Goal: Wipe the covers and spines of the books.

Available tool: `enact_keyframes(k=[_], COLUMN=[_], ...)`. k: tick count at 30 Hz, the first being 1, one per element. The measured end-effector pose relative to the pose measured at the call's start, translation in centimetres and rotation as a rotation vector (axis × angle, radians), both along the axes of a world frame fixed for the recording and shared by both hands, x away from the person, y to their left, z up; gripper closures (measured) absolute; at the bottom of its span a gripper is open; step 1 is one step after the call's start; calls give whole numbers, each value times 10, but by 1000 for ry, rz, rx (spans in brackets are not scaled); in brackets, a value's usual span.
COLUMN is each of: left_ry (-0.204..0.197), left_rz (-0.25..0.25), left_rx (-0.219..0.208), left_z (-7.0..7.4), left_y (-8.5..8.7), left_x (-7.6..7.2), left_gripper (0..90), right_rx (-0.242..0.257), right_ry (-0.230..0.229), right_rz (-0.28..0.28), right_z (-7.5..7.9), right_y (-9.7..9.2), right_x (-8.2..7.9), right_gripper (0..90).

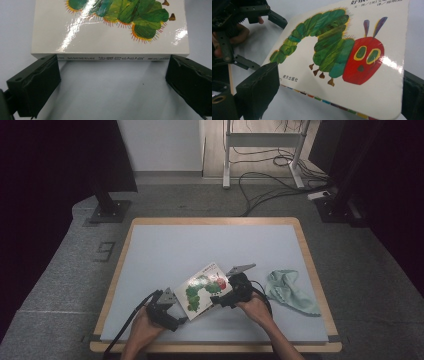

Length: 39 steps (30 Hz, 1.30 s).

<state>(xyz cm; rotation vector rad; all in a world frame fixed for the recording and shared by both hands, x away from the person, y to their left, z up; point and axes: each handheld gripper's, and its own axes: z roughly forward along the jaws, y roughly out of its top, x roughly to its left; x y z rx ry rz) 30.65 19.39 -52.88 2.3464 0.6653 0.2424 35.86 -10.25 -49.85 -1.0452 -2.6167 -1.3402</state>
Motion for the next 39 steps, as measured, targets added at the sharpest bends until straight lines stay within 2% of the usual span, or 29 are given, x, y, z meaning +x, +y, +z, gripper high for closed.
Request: enact_keyframes(k=[7,11,16,22,27,30,33,35,39], left_ry=[1,1,1,2,2,3,4,4,5], left_rz=[0,-2,-2,0,0,0,1,1,0], left_rx=[0,1,1,-2,-1,-2,-2,-2,-3], left_z=[0,0,0,0,0,0,0,0,0], left_y=[0,0,0,0,0,0,0,0,0], left_x=[0,0,0,0,0,0,0,0,0], left_gripper=[0,0,0,0,0,0,0,0,0], right_rx=[-46,-79,-96,-155,-148,-133,-120,-123,-69], right_ry=[-17,-28,-18,-38,-26,-27,-42,-68,-93], right_rz=[19,46,86,137,135,127,122,124,130], right_z=[3,6,9,12,14,14,15,16,20], right_y=[5,9,15,24,26,25,21,18,10], right_x=[10,19,31,41,49,52,52,51,50], right_gripper=[77,123,133,151,197,261,327,389,514])
